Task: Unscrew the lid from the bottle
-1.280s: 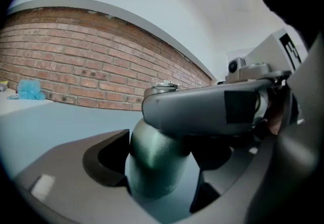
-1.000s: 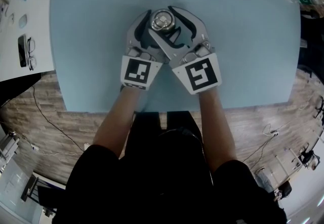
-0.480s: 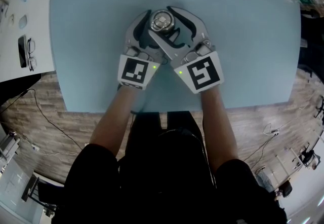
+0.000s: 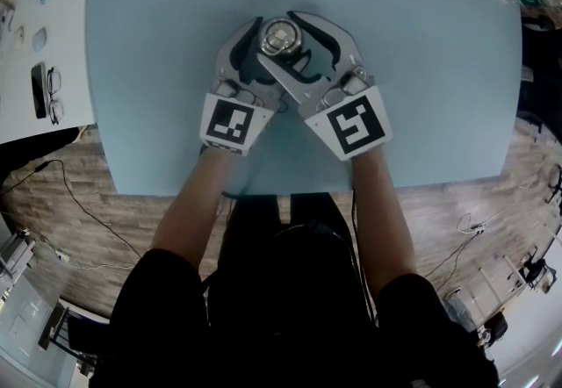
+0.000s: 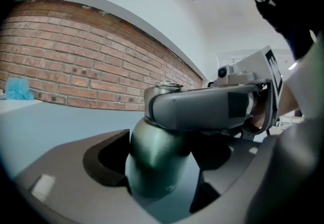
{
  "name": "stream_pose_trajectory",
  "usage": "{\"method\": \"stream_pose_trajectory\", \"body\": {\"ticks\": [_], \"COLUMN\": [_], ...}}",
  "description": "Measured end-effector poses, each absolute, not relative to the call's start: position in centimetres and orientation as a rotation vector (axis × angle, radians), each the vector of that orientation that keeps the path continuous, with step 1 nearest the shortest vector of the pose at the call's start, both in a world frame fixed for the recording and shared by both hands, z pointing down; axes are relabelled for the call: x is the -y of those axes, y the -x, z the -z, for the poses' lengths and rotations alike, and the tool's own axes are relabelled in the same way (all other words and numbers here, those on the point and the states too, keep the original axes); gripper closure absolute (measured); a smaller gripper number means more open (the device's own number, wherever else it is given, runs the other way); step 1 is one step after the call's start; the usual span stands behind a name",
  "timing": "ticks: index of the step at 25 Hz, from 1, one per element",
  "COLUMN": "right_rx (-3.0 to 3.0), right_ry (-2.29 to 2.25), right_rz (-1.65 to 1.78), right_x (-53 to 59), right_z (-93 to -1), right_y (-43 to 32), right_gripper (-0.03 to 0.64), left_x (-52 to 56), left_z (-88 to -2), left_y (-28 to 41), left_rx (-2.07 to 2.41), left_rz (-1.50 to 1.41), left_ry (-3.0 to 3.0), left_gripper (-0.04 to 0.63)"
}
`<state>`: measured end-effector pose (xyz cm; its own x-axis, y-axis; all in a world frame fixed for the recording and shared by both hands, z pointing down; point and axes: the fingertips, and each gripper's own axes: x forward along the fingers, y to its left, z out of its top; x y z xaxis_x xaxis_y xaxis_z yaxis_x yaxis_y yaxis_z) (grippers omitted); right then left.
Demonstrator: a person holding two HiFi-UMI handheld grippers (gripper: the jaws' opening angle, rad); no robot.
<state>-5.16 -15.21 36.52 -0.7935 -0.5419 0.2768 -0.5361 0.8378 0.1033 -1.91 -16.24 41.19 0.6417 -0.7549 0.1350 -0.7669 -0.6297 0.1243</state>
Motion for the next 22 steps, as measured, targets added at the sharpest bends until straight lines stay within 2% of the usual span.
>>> {"method": "stream_pose_trajectory", "body": {"ticks": [22], "right_rx": [2.759], "right_ry": [-0.709], "right_rz": [0.034], "right_x": [15.05], "right_z": [-36.51], "right_y": [5.27], "right_gripper": [0.354], "left_x": [16.15], "left_z": [-41.38], "left_y": [1.89], "left_rx": [1.185], "left_rz": [-0.134], "left_ry": [-2.730], "left_gripper": [0.232]}}
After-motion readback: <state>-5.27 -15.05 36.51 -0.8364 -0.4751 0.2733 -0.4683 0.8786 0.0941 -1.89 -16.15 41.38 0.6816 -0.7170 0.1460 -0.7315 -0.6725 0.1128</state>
